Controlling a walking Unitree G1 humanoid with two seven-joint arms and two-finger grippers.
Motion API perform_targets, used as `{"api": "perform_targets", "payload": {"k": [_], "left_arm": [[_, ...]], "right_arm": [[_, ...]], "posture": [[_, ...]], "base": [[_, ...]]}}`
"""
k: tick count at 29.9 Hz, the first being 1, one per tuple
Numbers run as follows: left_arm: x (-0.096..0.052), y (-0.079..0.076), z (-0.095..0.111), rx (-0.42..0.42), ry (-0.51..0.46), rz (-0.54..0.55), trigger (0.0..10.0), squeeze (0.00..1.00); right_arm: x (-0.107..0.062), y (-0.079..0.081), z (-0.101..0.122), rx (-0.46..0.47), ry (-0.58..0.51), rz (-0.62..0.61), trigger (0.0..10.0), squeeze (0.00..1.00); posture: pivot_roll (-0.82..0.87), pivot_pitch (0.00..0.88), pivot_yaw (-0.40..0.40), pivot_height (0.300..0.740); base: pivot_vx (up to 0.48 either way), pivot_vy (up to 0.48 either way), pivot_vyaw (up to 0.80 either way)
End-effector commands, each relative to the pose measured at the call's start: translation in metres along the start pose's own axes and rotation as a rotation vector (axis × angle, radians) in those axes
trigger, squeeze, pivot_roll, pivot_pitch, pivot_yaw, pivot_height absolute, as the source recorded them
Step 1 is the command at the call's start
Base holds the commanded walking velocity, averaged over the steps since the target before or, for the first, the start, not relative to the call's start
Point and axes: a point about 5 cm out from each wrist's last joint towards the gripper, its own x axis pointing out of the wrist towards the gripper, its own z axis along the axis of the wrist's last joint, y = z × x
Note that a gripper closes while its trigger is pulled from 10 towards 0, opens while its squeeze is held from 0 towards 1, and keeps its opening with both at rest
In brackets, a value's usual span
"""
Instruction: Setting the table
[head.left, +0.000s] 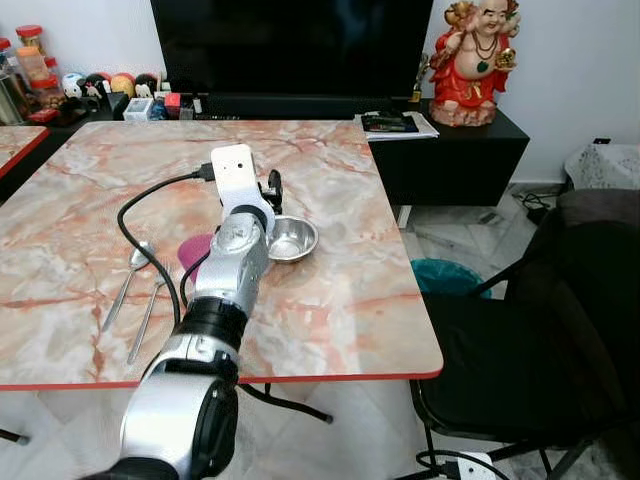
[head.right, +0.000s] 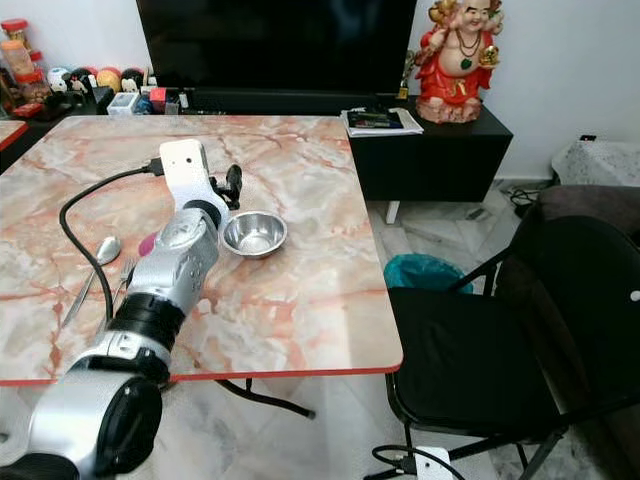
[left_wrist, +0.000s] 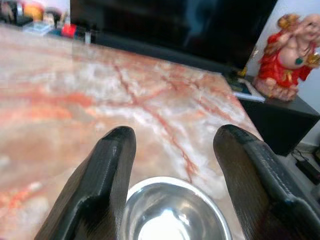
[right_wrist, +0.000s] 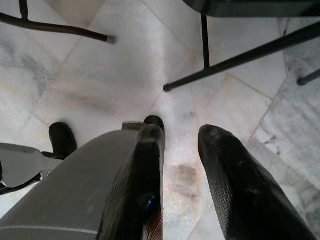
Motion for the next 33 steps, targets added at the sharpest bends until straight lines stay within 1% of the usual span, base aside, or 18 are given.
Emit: {"api": "perform_targets", "payload": {"k": [1, 2, 6, 7, 11, 12, 14, 15, 16, 17, 18, 21, 25, 27, 33], "left_arm": [[0.004, 0.0, 0.003, -0.035, 0.03, 0.012, 10.0, 0.0], [0.006, -0.001, 0.003, -0.044, 0.043, 0.005, 10.0, 0.0], [0.011, -0.005, 0.003, -0.024, 0.119, -0.004, 10.0, 0.0], [0.012, -0.007, 0.002, -0.014, 0.15, -0.012, 10.0, 1.0], [0.014, -0.006, 0.001, 0.013, 0.187, -0.006, 10.0, 1.0], [0.015, -0.008, 0.001, 0.048, 0.187, -0.021, 10.0, 1.0], [0.015, -0.009, 0.0, 0.076, 0.197, -0.036, 10.0, 1.0], [0.014, -0.009, -0.002, 0.084, 0.207, -0.042, 10.0, 0.31], [0.014, -0.008, -0.004, 0.087, 0.218, -0.04, 10.0, 0.0], [0.013, -0.004, -0.008, 0.113, 0.23, -0.024, 10.0, 0.0], [0.013, 0.0, -0.011, 0.109, 0.241, 0.0, 10.0, 0.0], [0.013, 0.0, -0.011, 0.109, 0.241, 0.0, 10.0, 0.0], [0.011, 0.004, -0.02, 0.043, 0.267, 0.046, 10.0, 0.0], [0.01, 0.003, -0.024, 0.02, 0.286, 0.045, 10.0, 0.0], [0.006, 0.001, -0.035, -0.016, 0.326, 0.05, 10.0, 0.0]], "right_arm": [[0.0, 0.0, 0.0, 0.019, -0.004, -0.003, 10.0, 0.0], [0.0, 0.0, -0.001, 0.023, -0.004, -0.003, 10.0, 0.0], [-0.001, 0.001, -0.004, 0.041, -0.001, -0.006, 10.0, 0.0], [-0.001, 0.001, -0.006, 0.048, 0.001, -0.009, 10.0, 0.0], [-0.002, 0.0, -0.01, 0.06, 0.004, -0.015, 10.0, 0.0], [-0.003, -0.001, -0.012, 0.069, 0.006, -0.02, 10.0, 0.0], [-0.004, -0.002, -0.015, 0.075, 0.009, -0.024, 10.0, 0.0], [-0.004, -0.003, -0.016, 0.076, 0.01, -0.026, 10.0, 0.0], [-0.004, -0.003, -0.017, 0.078, 0.011, -0.027, 10.0, 0.0], [-0.005, -0.004, -0.019, 0.085, 0.014, -0.03, 10.0, 0.0], [-0.005, -0.004, -0.02, 0.087, 0.015, -0.032, 10.0, 0.0], [-0.005, -0.004, -0.02, 0.087, 0.015, -0.032, 10.0, 0.0], [-0.005, -0.007, -0.017, 0.076, 0.01, -0.029, 10.0, 0.0], [-0.005, -0.009, -0.015, 0.071, 0.005, -0.029, 10.0, 0.0], [-0.005, -0.015, -0.008, 0.062, -0.011, -0.035, 10.0, 0.0]], "posture": [[-0.1, 0.0, -0.03, 0.74], [-0.11, 0.0, -0.027, 0.74], [-0.13, 0.0, -0.01, 0.74], [-0.13, 0.0, -0.005, 0.74], [-0.15, 0.003, 0.003, 0.74], [-0.16, 0.009, 0.009, 0.74], [-0.16, 0.014, 0.011, 0.74], [-0.17, 0.015, 0.013, 0.74], [-0.17, 0.018, 0.014, 0.74], [-0.18, 0.019, 0.013, 0.74], [-0.18, 0.019, 0.012, 0.74], [-0.18, 0.019, 0.012, 0.74], [-0.18, 0.023, -0.012, 0.74], [-0.19, 0.027, -0.021, 0.74], [-0.2, 0.023, -0.031, 0.74]], "base": [[0.0, 0.0, 0.0], [0.0, 0.0, 0.0], [0.0, 0.0, 0.0], [0.0, 0.0, 0.0], [0.0, 0.0, 0.0], [0.0, 0.0, 0.0], [0.0, 0.0, 0.0], [0.0, 0.0, 0.0], [0.0, 0.0, 0.0], [0.0, 0.0, 0.0], [0.0, 0.0, 0.0], [0.0, 0.0, 0.0], [0.0, 0.0, 0.0], [0.0, 0.0, 0.0], [0.0, 0.0, 0.0]]}}
